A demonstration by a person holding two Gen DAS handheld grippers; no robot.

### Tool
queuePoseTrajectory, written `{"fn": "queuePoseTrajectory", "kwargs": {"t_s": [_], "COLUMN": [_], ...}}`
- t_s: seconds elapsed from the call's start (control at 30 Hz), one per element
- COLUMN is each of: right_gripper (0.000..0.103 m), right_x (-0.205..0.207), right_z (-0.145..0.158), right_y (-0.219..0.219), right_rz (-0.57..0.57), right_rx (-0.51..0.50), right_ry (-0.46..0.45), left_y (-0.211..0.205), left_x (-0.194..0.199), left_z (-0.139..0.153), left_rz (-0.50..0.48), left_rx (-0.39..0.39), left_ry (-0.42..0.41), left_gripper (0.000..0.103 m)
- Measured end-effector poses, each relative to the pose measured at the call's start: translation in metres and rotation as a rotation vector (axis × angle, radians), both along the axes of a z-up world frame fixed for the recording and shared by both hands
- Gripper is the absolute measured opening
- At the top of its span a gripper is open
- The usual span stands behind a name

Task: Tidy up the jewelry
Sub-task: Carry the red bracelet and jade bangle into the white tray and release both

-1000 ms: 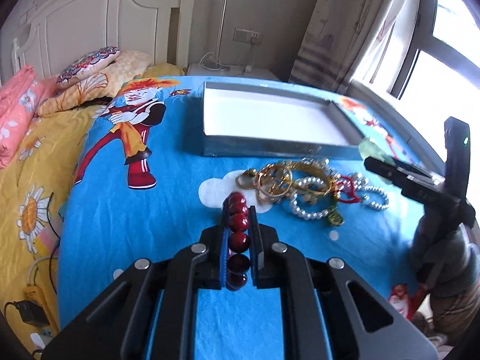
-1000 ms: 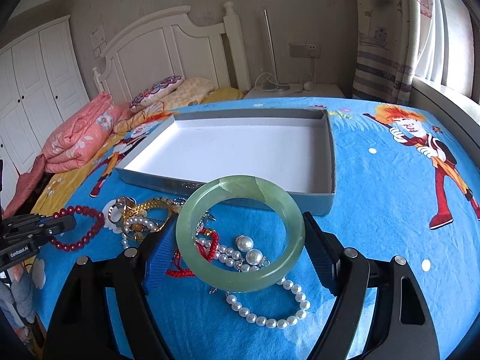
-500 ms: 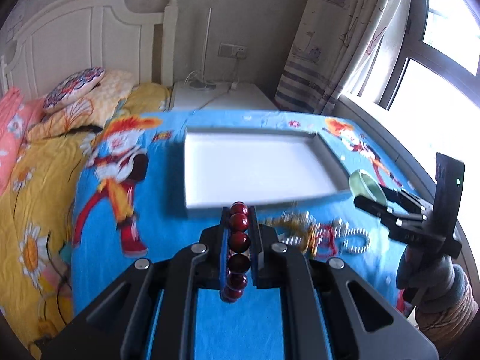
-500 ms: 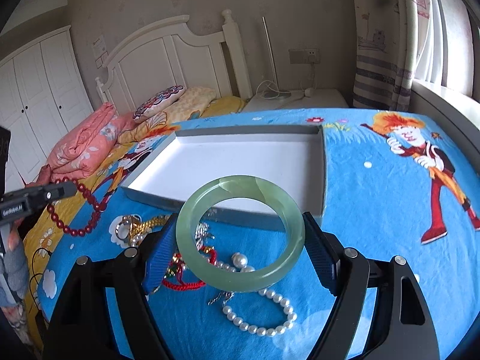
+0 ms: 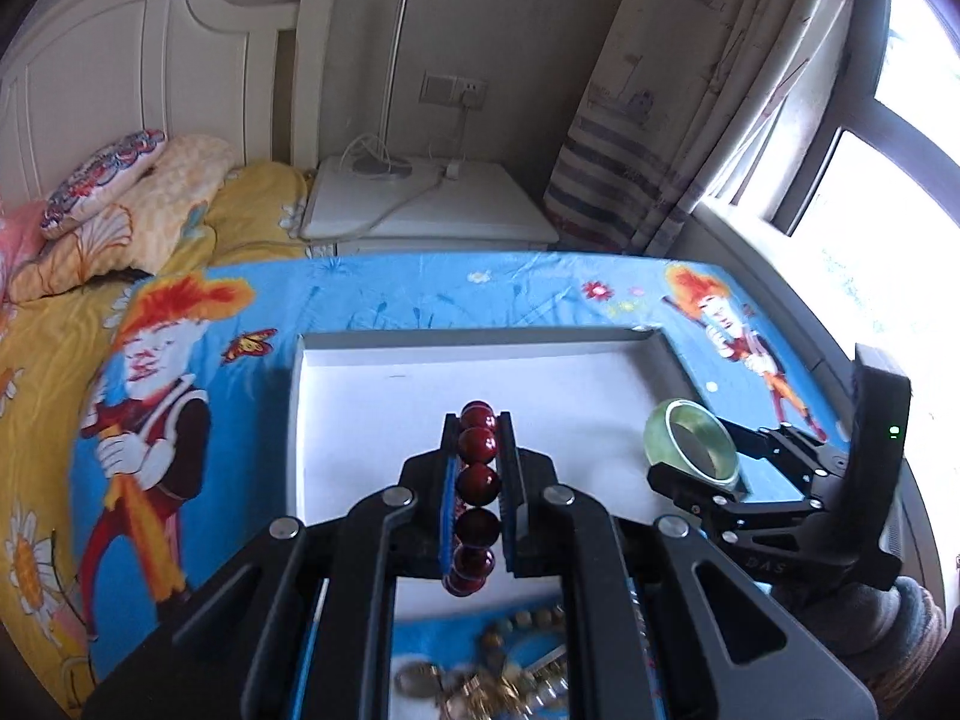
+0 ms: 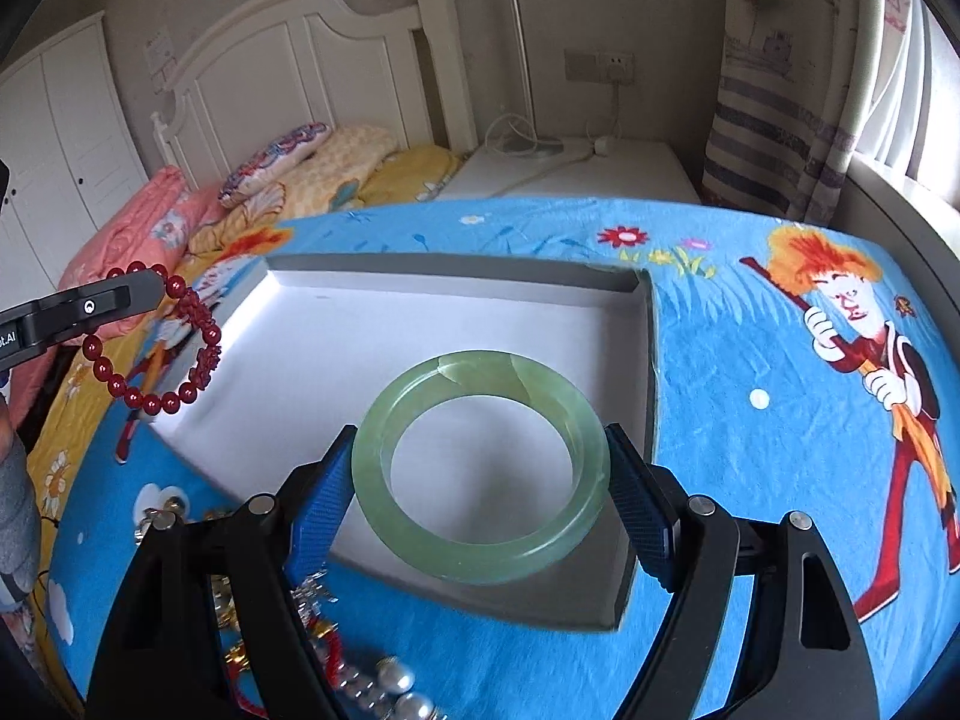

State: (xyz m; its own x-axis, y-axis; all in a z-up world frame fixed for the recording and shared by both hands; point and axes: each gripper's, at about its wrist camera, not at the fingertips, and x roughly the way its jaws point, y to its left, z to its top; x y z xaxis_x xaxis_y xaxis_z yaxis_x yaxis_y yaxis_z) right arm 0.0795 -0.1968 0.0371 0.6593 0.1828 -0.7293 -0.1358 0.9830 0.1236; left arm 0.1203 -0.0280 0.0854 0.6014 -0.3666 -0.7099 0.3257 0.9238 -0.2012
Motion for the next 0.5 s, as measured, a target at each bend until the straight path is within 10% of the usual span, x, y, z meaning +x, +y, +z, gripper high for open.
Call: {"fn": "queuePoseTrajectory", "kwargs": {"t_s": [0.27, 0.33, 0.37, 0.5], "right_gripper": [0.077, 0.079, 0.08, 0.087], "right_x": [0.01, 0.01, 0.012, 0.017], "right_z": [-0.013, -0.015, -0.017, -0.022], "right_y": [0.014, 0.015, 0.017, 0.025], "right_rz": [0.047, 0.056, 0.064, 0.082], "right_rx": [-0.157, -0.163, -0.162, -0.185], "right_ry": [0.027, 0.028, 0.037, 0.06], "left_y": [0.012, 0.015, 0.017, 0.008], "left_x": [0.022, 0.02, 0.017, 0.007], "left_z": [-0.057, -0.066, -0.068, -0.071], "left_rz": [0.094, 0.12, 0.139, 0.116], "left_rx": [0.019, 0.038, 0.047, 0.094], "left_ry": [0.114, 0.122, 0.111, 0.091], "left_gripper": [0.012, 0.029, 0.054, 0.071]}}
